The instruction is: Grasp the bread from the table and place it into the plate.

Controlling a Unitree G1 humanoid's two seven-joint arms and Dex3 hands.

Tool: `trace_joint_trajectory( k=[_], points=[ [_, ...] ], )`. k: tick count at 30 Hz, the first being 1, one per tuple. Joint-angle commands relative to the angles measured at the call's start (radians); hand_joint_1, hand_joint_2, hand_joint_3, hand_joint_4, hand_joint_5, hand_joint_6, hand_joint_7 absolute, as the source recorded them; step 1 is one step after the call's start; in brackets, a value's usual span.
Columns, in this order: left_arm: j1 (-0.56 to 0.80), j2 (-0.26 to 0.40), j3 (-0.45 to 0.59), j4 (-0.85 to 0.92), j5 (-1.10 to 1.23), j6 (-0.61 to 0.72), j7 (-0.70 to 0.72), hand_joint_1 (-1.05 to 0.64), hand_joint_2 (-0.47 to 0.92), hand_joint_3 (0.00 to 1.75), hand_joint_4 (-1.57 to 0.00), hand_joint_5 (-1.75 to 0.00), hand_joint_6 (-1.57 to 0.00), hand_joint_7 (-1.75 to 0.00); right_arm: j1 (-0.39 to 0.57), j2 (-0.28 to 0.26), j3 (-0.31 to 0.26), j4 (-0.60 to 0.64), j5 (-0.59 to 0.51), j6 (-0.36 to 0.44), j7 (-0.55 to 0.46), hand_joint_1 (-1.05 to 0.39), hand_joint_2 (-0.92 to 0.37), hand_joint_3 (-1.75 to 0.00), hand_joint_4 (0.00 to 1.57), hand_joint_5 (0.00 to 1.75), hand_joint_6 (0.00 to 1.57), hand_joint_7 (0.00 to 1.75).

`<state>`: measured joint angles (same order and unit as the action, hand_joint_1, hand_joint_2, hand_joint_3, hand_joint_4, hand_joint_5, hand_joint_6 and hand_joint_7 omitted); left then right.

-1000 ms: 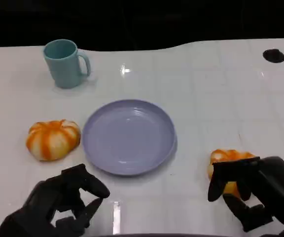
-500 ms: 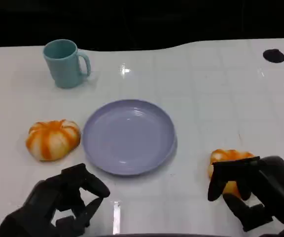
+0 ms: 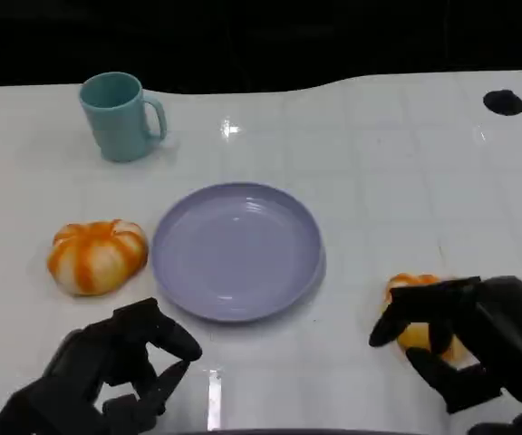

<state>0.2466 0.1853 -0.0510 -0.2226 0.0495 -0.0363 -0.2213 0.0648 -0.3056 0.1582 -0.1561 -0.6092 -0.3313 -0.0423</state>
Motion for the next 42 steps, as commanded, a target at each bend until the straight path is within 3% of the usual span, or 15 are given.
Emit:
trace_joint_trajectory(
  k=[1,6,9,10,13,21,42],
  points=[
    [-0.004,0.02,0.009,0.003,-0.002,-0.006,-0.008,-0.28,0.78,0.71,-0.71,-1.75,-0.64,-1.27,0.023,-0.026,-0.009,-0.126,-0.074,0.128,0.086,-0.13,-0.32,-0.84,0.72,0.85,0.87,0.25],
    [-0.007,0.019,0.007,0.004,-0.004,0.002,-0.005,-0.28,0.78,0.71,-0.71,-1.75,-0.64,-1.26,0.028,-0.058,-0.007,-0.232,-0.16,0.232,0.194,-0.23,-0.6,-0.27,0.57,0.45,0.73,0.02],
    [-0.009,0.02,0.005,0.006,0.003,-0.004,-0.002,-0.28,0.78,0.71,-0.71,-1.75,-0.64,-1.26,0.031,-0.07,-0.006,-0.278,-0.197,0.275,0.244,-0.25,-0.67,-0.12,0.51,0.4,0.66,0.01],
    [-0.01,0.02,0.004,0.006,0.004,-0.002,-0.001,-0.28,0.78,0.71,-0.72,-1.75,-0.64,-1.27,0.033,-0.078,-0.006,-0.304,-0.225,0.297,0.275,-0.32,-0.69,-0.09,0.39,0.35,0.54,0.0],
    [-0.01,0.017,0.004,0.002,-0.004,0.009,-0.004,-0.27,0.78,0.72,-0.72,-1.75,-0.64,-1.27,0.039,-0.092,-0.003,-0.371,-0.299,0.352,0.355,-0.41,-0.71,-0.04,0.23,0.29,0.41,0.0],
    [-0.007,0.008,0.0,-0.015,-0.014,0.028,-0.004,-0.28,0.78,0.71,-0.73,-1.75,-0.64,-1.27,0.046,-0.079,0.027,-0.396,-0.413,0.411,0.426,-0.47,-0.74,-0.01,0.19,0.32,0.38,0.01],
    [0.007,0.014,-0.008,-0.072,-0.015,0.072,-0.005,-0.27,0.79,0.7,-0.73,-1.75,-0.63,-1.28,-0.181,-0.04,0.161,0.112,-0.416,0.48,0.318,-0.54,-0.92,-0.04,0.19,0.33,0.4,0.0]
  ],
)
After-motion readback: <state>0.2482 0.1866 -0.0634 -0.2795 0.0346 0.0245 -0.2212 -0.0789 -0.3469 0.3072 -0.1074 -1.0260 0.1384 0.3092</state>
